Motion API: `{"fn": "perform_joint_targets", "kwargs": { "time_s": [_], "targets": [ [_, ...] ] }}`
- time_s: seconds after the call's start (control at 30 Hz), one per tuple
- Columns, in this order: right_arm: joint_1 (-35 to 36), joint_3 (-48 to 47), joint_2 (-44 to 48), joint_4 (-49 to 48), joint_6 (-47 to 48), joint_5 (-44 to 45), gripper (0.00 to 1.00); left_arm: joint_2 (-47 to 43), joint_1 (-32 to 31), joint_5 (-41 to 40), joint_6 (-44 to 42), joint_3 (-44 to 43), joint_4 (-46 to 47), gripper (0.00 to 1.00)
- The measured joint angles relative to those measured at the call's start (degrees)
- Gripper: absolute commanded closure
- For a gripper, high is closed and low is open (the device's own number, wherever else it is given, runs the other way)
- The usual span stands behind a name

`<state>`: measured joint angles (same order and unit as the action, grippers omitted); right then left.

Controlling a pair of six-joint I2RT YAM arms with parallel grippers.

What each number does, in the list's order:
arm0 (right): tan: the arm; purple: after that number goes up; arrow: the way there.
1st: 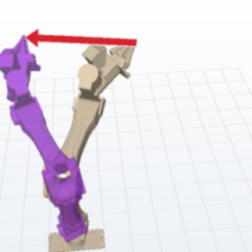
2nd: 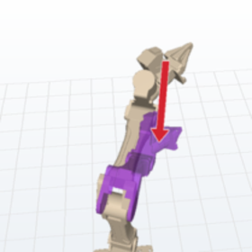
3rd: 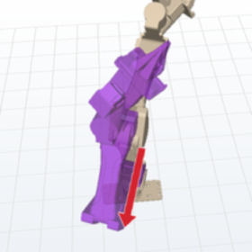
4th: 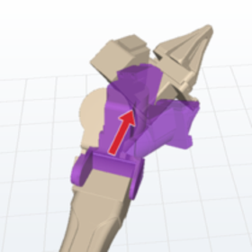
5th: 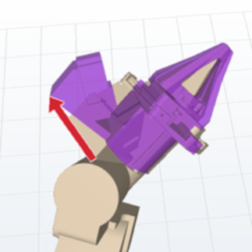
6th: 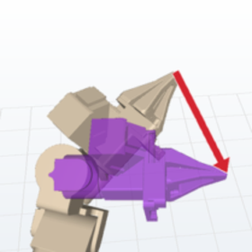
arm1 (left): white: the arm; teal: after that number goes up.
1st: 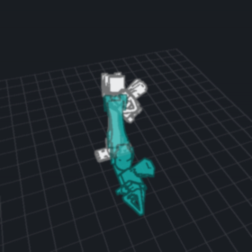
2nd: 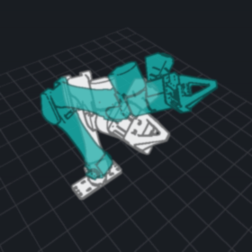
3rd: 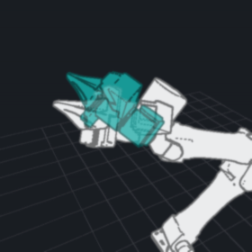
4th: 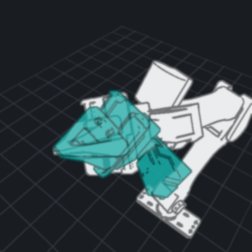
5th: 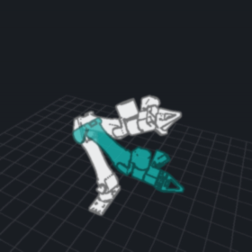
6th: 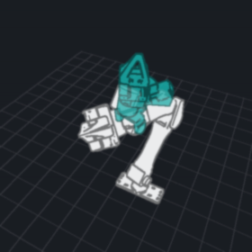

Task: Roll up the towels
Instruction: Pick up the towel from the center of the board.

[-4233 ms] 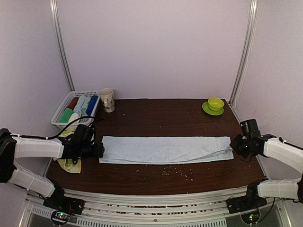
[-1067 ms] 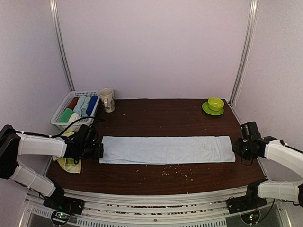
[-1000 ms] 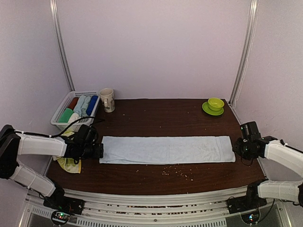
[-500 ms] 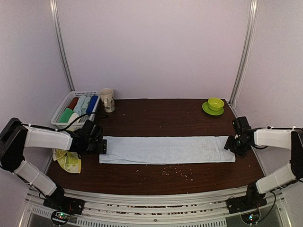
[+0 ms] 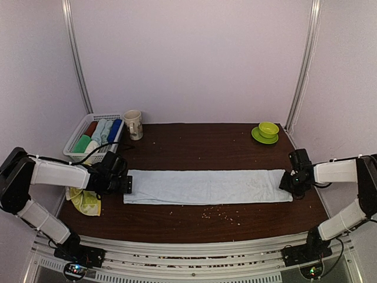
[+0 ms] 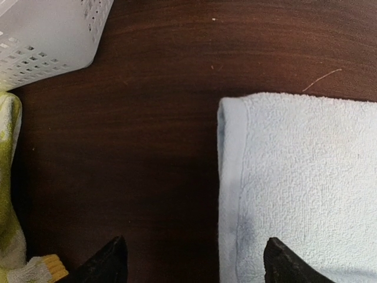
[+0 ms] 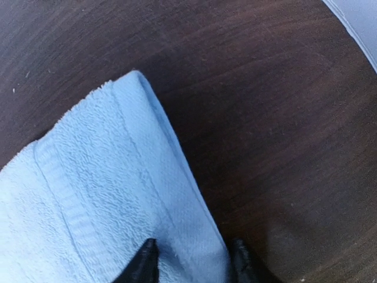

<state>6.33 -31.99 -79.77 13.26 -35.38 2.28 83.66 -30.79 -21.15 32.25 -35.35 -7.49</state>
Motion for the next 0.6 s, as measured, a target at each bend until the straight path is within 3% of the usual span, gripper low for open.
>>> {"fn": "perform_joint_targets", "kwargs": {
  "time_s": [0.1, 0.23, 0.37, 0.6],
  "targets": [
    [-0.11, -0.50, -1.73, -2.49, 0.24, -0.63, 1.00, 0.00, 0.00, 0.07, 0.04, 0.66, 0.13, 0.15],
    [-0.31, -1.27, -3.32, -4.11, 0.37, -1.49, 1.00, 0.15, 0.00, 0.15, 0.02, 1.20, 0.17, 0.12],
    [-0.94, -2.32, -2.93, -1.62, 0.37, -1.62, 1.00, 0.28, 0.00, 0.31, 0.02, 1.62, 0.31, 0.02],
    [-5.18, -11.08, 1.86, 8.68, 2.32, -0.63, 1.00, -1.77, 0.04, 1.99, 0.22, 3.89, 0.57, 0.02]
  ]
}}
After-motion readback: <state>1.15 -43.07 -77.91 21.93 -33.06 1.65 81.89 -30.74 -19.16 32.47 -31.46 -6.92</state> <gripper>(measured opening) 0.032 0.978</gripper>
